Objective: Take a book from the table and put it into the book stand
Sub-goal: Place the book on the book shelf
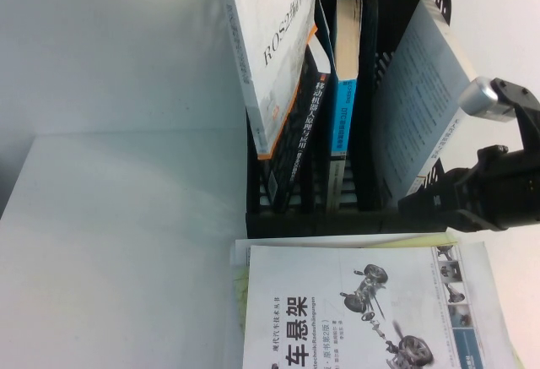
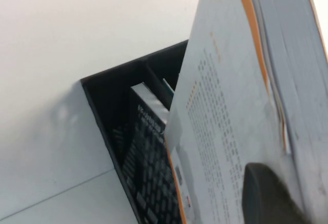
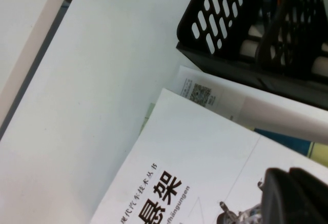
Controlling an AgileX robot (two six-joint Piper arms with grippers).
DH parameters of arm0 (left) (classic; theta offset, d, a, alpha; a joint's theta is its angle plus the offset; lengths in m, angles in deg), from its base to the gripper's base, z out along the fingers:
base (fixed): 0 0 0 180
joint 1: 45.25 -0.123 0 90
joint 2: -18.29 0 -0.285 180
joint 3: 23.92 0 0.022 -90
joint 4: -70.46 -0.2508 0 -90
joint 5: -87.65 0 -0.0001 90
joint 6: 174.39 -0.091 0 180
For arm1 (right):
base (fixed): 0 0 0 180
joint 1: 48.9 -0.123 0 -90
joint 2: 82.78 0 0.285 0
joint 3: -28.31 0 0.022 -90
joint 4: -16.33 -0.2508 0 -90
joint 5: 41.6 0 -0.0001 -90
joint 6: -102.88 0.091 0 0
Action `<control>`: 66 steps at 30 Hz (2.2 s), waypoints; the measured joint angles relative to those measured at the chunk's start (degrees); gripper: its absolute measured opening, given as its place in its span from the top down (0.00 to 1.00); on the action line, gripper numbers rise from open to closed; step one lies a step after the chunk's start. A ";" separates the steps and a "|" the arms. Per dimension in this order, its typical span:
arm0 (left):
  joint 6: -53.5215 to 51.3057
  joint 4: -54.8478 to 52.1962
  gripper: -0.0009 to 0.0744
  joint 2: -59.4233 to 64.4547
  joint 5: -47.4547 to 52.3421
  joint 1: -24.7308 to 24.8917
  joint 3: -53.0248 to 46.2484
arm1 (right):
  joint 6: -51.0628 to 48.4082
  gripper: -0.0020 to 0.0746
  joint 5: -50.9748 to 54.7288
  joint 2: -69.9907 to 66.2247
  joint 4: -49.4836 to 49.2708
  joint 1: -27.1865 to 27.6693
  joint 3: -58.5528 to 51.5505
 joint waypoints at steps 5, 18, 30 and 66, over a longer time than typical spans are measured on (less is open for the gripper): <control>1.09 -1.72 0.85 0.00 0.16 0.00 0.00 | 0.10 0.98 0.53 0.00 0.00 0.00 0.00; 8.67 -11.80 0.86 -1.35 2.48 0.00 -0.64 | 0.66 0.98 0.87 0.00 0.08 0.00 -0.09; 9.84 -7.56 0.86 -3.22 2.48 0.00 -0.64 | 0.82 0.98 0.42 0.00 0.08 0.00 -0.09; 14.43 -10.74 0.86 10.05 -5.23 -2.22 -0.77 | 0.96 0.98 -0.87 0.00 2.48 0.00 -0.09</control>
